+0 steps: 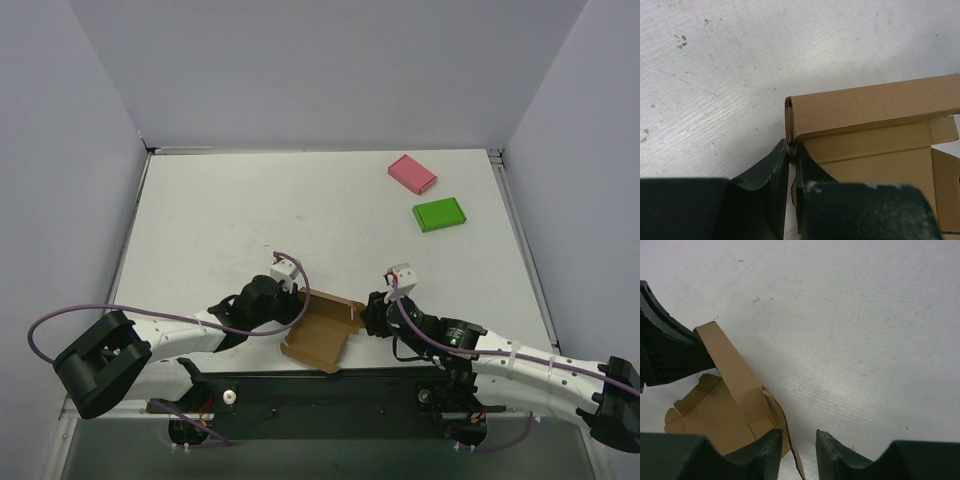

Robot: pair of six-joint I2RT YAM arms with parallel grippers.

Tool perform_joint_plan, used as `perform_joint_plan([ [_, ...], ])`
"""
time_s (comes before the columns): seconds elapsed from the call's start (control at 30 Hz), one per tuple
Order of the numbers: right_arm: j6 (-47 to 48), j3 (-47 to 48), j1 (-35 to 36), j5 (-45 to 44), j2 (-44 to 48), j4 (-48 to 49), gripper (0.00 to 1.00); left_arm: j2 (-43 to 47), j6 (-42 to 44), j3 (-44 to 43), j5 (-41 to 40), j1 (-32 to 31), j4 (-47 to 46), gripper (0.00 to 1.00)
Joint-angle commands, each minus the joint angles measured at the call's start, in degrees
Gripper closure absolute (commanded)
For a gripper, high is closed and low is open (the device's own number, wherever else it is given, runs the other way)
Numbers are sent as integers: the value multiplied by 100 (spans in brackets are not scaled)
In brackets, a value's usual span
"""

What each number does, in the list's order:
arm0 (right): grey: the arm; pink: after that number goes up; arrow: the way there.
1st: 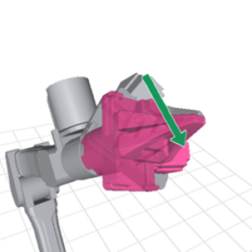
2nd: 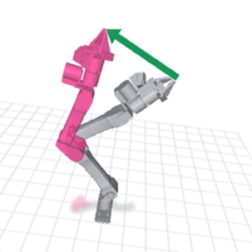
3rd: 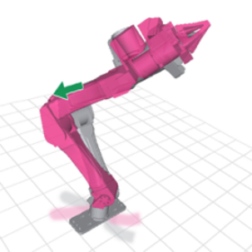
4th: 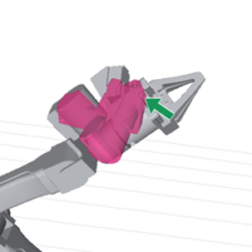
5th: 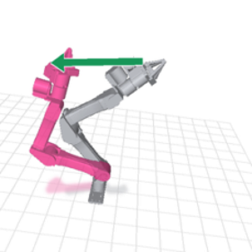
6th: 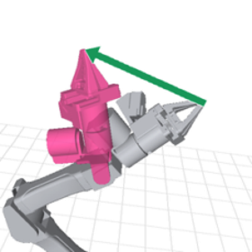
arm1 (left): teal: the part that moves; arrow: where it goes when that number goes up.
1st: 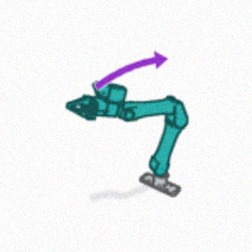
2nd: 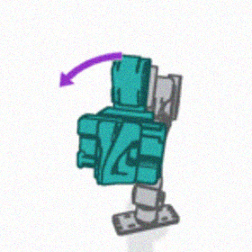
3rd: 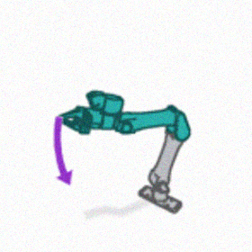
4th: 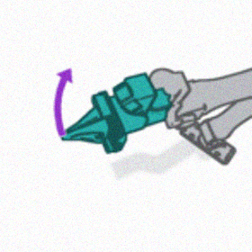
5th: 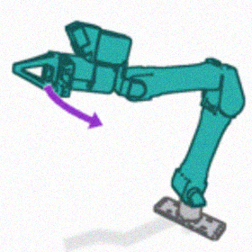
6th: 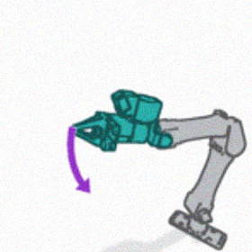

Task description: Fold the paper box

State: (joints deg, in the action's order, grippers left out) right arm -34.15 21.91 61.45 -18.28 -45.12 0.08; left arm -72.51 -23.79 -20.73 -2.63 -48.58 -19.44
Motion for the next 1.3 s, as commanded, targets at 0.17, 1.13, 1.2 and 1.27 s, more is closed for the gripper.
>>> perform_joint_plan([
  [0.17,128,-73,174,35,-137,440,100,158,-73,-168,-113,68,63,89],
  [1.13,-73,-143,543,-411,-515,731,100,-299,-125,-424,-687,-143,-93,84],
  [1.2,-162,-318,543,-605,-533,827,100,-220,-178,-344,-607,-169,-191,75],
  [1.27,-197,-529,543,-825,-506,1028,100,-150,-214,-247,-519,-161,-253,68],
])
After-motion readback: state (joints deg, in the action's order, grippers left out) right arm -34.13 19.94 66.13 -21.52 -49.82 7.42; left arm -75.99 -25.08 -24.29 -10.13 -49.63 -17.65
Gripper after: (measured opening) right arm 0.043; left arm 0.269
